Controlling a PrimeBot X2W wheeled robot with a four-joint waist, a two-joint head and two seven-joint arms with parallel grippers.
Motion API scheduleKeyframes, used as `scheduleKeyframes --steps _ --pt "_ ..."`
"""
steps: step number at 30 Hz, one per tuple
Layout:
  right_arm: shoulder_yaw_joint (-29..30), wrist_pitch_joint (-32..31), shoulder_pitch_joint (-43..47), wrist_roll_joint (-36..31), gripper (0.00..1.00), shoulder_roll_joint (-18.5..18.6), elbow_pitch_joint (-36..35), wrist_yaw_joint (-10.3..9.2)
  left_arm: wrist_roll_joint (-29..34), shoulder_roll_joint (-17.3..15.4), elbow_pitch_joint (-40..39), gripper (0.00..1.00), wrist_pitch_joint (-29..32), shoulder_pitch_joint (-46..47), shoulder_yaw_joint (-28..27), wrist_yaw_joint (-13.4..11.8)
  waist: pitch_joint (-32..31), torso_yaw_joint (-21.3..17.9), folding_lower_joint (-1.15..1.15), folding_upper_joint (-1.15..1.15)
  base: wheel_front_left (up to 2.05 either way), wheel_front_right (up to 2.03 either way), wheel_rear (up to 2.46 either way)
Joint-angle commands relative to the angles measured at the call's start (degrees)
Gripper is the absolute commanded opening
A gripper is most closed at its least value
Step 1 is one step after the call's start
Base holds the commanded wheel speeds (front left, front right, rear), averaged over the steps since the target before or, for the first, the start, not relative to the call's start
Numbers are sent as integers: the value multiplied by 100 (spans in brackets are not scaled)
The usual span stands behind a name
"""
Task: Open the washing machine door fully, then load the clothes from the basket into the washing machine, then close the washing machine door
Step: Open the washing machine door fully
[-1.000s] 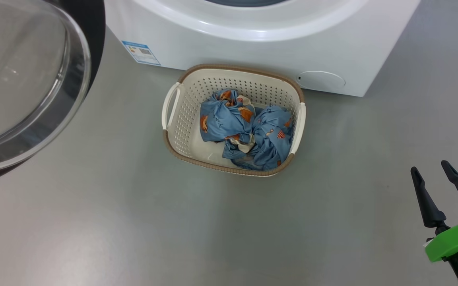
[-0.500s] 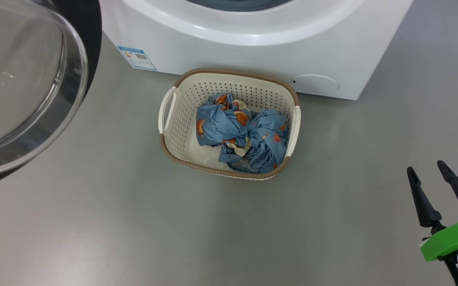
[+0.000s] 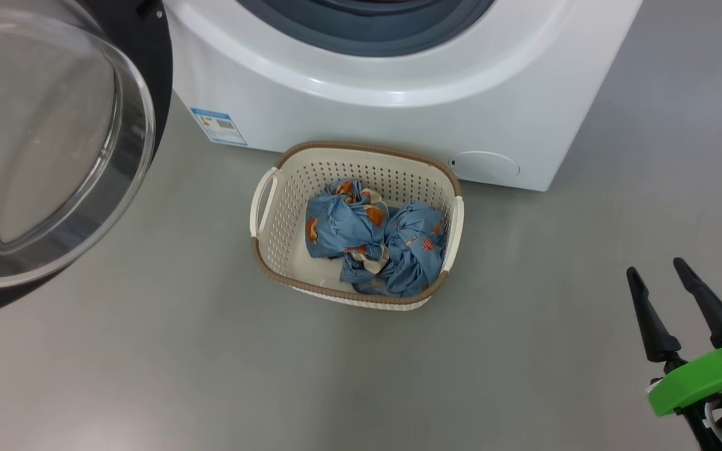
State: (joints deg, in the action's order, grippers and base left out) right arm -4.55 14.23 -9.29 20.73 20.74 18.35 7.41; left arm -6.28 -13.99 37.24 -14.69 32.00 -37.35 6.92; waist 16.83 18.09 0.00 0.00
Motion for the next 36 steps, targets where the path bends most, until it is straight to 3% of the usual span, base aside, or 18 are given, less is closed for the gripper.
scheduleKeyframes --steps 1,3,4,5,8,20,36 --pt "-166 77 98 -18 100 14 -99 8 -2 -234 -267 30 -30 -288 -91 31 -151 -43 0 0 0 0 0" --pt "-181 77 129 -10 100 -16 -88 8 -38 -152 -383 50 -30 -456 -81 43 -226 -50 0 0 0 0 0" --pt "-181 77 129 -10 100 -16 -88 8 -38 -152 -383 50 -30 -456 -81 43 -226 -50 0 0 0 0 0" --pt "-184 77 144 -6 100 -29 -87 8 -56 -113 -433 73 -30 -535 -68 47 -263 -53 0 0 0 0 0" --pt "-202 77 185 10 100 -55 -77 8 -163 -44 -552 99 -30 -756 89 53 -358 -72 0 0 0 0 0" --pt "-180 77 416 84 100 -182 -89 8 -821 160 -1439 100 -30 -1727 1104 56 -789 -320 0 0 0 0 0" --pt "-79 77 595 87 100 -258 -135 8 -1024 440 -2174 100 -30 -2423 2186 57 -962 -917 0 0 0 0 0"
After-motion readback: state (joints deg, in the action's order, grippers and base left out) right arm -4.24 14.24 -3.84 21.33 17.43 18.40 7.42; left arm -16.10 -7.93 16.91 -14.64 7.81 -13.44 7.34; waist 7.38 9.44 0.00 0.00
